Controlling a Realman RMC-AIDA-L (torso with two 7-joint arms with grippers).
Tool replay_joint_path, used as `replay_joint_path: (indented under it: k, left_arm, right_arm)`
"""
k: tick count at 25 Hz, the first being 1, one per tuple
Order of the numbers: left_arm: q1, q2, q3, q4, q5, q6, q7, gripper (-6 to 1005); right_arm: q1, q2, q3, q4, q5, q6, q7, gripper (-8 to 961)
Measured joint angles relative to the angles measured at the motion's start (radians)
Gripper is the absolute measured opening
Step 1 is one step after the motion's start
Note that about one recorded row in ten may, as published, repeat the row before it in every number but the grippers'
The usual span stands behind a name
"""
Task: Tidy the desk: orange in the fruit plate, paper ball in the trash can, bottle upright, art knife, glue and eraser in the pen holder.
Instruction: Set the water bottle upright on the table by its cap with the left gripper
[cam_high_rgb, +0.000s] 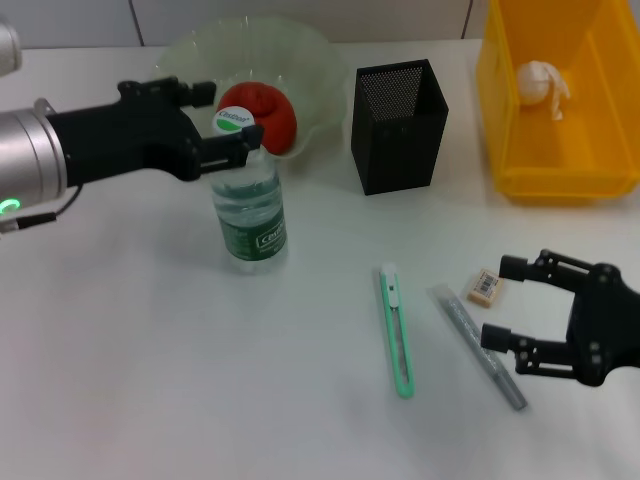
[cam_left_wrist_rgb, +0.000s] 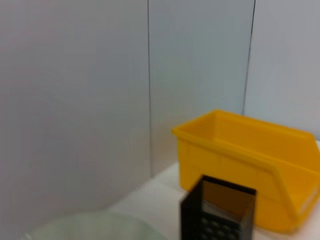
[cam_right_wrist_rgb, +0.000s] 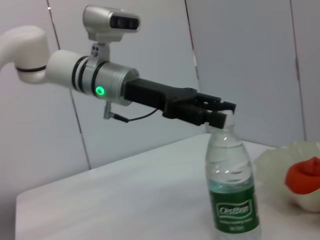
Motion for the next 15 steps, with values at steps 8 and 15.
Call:
replay_joint_path:
  k: [8,15]
  left_arm:
    - [0.141,0.000,-0.008,0.114,-0.125,-0.155,0.116,743]
    - [0.211,0.001,0.017,-0.022,-0.341,0.054,0.484,866]
  right_arm:
    - [-0.010,-0.001,0.064,-0.308,-0.103,-0.010,0.361,835]
    - [0.121,-0.002,0.046,-0.759,-0.447,-0.087,0.954,834]
